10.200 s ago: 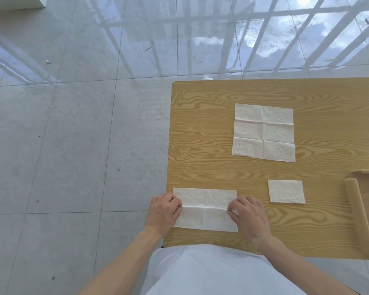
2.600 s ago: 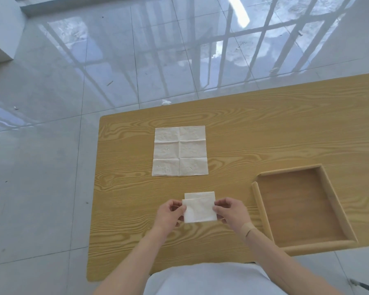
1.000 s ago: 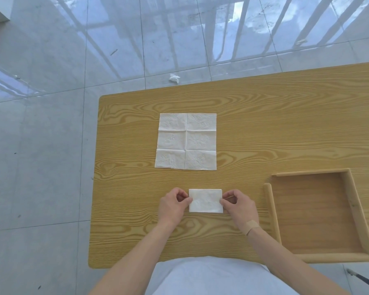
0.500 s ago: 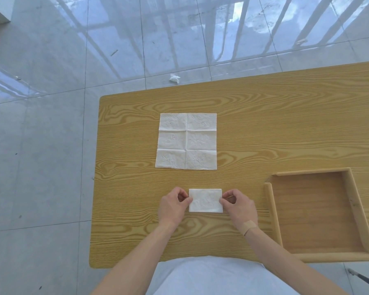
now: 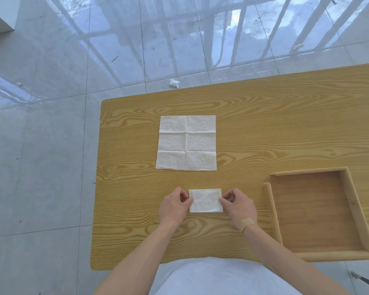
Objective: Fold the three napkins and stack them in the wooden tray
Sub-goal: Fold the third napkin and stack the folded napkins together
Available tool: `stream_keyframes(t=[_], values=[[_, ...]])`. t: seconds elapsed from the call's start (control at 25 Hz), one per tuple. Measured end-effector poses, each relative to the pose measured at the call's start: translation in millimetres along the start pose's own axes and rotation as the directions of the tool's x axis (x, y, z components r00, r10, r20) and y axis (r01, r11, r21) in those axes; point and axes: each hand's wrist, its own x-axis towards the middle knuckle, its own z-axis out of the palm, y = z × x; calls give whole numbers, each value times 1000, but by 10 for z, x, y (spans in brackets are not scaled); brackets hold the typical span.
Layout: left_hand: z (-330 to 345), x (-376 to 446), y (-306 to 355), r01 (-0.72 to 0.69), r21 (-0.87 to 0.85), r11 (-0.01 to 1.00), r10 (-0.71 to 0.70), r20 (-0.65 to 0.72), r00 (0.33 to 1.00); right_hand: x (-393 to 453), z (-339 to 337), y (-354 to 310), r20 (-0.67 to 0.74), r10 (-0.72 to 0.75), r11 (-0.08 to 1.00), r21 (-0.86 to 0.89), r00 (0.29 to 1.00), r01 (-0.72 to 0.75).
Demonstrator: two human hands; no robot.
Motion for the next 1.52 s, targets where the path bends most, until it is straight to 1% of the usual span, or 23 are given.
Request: stream_keyframes(t=[0.16, 0.28, 0.36, 0.48, 0.56, 0.68, 0.8, 0.88, 1.0, 1.08, 1.2, 1.28, 1.44, 1.52], values=[[-38, 6, -19, -11, -1, 1000, 11, 41, 999, -6, -6, 15, 13, -15, 1000, 6, 1000, 15], [-100, 23, -94, -38, 2, 999, 38, 78, 996, -22, -24, 17, -22, -24, 1000, 13, 999, 25], [-179, 63, -155, -56, -4, 998, 56, 109, 992, -14, -47, -10, -47, -59, 998, -34, 997, 57], [-342, 174, -244, -82, -2, 997, 81, 129, 988, 49, -63, -84, -87, -174, 976, -148, 981, 160], [-492, 288, -294, -121, 32, 992, 116, 122, 986, 125, -50, -159, -82, -281, 939, -230, 956, 256], [-729, 524, -342, -204, 122, 971, 193, 94, 977, 274, -51, -273, -45, -423, 823, -436, 905, 364], [-948, 771, -390, -298, 259, 919, 297, 45, 954, 424, -58, -396, -16, -525, 711, -558, 851, 428], [-1052, 907, -408, -359, 329, 873, 369, 35, 929, 507, -57, -464, -5, -555, 669, -597, 832, 442], [-1125, 1048, -418, -445, 369, 816, 473, 16, 881, 598, -47, -528, -8, -561, 658, -611, 828, 440], [-1130, 1101, -418, -478, 383, 790, 513, 14, 859, 631, -27, -533, -4, -565, 655, -610, 825, 445], [-1084, 1149, -428, -504, 382, 775, 538, 21, 843, 666, 6, -525, -17, -571, 660, -603, 820, 448], [-1060, 1153, -432, -507, 364, 781, 545, -4, 838, 675, 20, -518, -42, -583, 671, -587, 811, 452], [-1001, 1125, -457, -539, 366, 759, 589, -34, 807, 630, 33, -462, -62, -645, 645, -578, 761, 500], [-967, 1103, -457, -530, 355, 770, 578, -36, 815, 605, 24, -453, -50, -645, 645, -570, 762, 509]])
